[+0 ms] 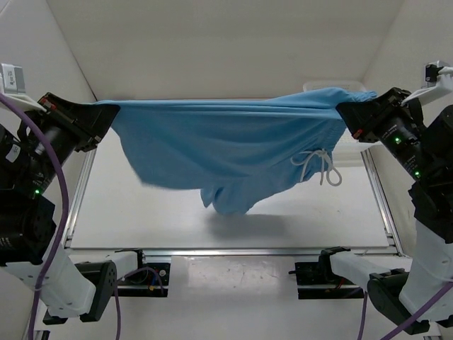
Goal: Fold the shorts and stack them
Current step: Flatten the shorts out
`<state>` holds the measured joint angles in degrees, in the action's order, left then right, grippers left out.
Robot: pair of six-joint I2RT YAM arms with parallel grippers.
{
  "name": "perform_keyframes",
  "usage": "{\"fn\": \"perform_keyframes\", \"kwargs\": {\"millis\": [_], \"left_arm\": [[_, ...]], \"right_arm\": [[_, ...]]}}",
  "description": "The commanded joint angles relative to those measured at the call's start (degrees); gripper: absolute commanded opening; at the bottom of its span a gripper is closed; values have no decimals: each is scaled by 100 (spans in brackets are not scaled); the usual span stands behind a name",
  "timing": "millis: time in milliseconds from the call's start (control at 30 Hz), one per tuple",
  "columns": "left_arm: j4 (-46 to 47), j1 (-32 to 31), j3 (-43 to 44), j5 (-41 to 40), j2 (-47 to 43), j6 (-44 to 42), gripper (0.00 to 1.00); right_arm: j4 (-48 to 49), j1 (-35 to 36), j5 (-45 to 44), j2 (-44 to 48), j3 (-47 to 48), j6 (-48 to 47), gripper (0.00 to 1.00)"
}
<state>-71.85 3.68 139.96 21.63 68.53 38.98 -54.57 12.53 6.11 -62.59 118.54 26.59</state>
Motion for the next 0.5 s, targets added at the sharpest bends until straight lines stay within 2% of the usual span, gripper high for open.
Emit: {"fn": "perform_keyframes", "kwargs": {"millis": [0, 133, 167, 300, 433, 467], "left_arm": [[31, 265, 119, -1477, 239, -93, 10], [275, 265, -301, -1477, 581, -154, 10], [390, 265, -659, -1477, 652, -224, 10], [1014, 265, -1383, -1197, 1345, -400, 10], [1297, 265, -1236, -1003, 2697, -541, 10], [1375, 265, -1069, -1055, 3379, -602, 10]], "right_arm": [[-283, -120, -1630, -17, 125, -418, 0], [-283, -120, -1920, -192, -383, -470, 0], [-170, -120, -1981, -271, -506, -531, 0], [349, -120, -1929, -1155, -1051, -585, 0], [938, -120, -1860, -2448, -1150, -585, 0], [1139, -120, -1859, -2773, -1036, -585, 4]]}}
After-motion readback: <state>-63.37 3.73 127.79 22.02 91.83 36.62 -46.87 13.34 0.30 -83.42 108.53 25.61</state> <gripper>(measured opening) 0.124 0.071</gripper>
